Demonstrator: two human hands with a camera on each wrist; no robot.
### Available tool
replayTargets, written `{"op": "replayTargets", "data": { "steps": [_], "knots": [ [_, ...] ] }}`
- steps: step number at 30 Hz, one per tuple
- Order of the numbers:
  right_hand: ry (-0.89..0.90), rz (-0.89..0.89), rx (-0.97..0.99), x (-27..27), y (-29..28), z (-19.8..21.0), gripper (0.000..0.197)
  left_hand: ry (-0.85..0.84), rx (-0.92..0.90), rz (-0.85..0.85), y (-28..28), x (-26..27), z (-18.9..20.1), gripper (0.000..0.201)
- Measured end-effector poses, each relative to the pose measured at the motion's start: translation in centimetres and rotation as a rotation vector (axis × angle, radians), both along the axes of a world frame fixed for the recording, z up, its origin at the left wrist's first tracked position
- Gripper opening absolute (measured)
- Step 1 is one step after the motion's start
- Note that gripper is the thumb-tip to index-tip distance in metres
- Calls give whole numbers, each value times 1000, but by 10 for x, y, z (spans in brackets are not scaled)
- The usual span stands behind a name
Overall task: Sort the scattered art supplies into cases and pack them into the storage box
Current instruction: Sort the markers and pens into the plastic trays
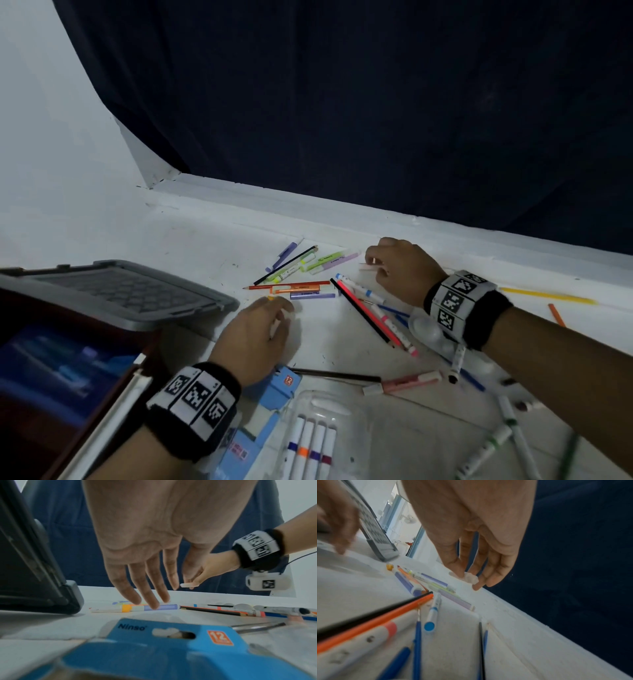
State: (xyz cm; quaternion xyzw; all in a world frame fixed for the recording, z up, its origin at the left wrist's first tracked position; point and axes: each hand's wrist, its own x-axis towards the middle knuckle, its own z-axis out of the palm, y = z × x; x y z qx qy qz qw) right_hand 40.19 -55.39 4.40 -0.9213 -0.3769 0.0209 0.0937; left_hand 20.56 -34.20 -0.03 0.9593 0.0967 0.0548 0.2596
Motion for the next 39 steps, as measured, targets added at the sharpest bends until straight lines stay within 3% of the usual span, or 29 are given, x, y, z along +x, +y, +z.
{"op": "replayTargets", "data": {
  "steps": [2,6,13,18,23,30,35,37,39],
  "knots": [
    [-5,1,65,-15,-9,6,22,-42,82,94,5,8,3,28],
    [36,-8,257,-46,-29,15,15,155,213,147,17,27,-3,42],
    [61,-22,547,-108,-71,35,23,353,466,77,3,42,11,37],
    [224,-57,563,-154,-105,51,25,360,495,122,18,46,-4,33],
    [251,-43,580,-191,-132,50,24,367,534,96,11,40,2,30],
    [247,-60,659,-226,-169,48,27,-21,415,-16,-30,-10,42,17],
    [315,-132,700,-258,-200,44,20,-300,228,-233,-91,-64,74,12],
    [361,-142,659,-270,-215,40,17,-303,65,-305,-119,-90,84,9],
    [382,-107,572,-281,-229,34,19,-180,-116,-376,-145,-116,84,6]
  ]
}}
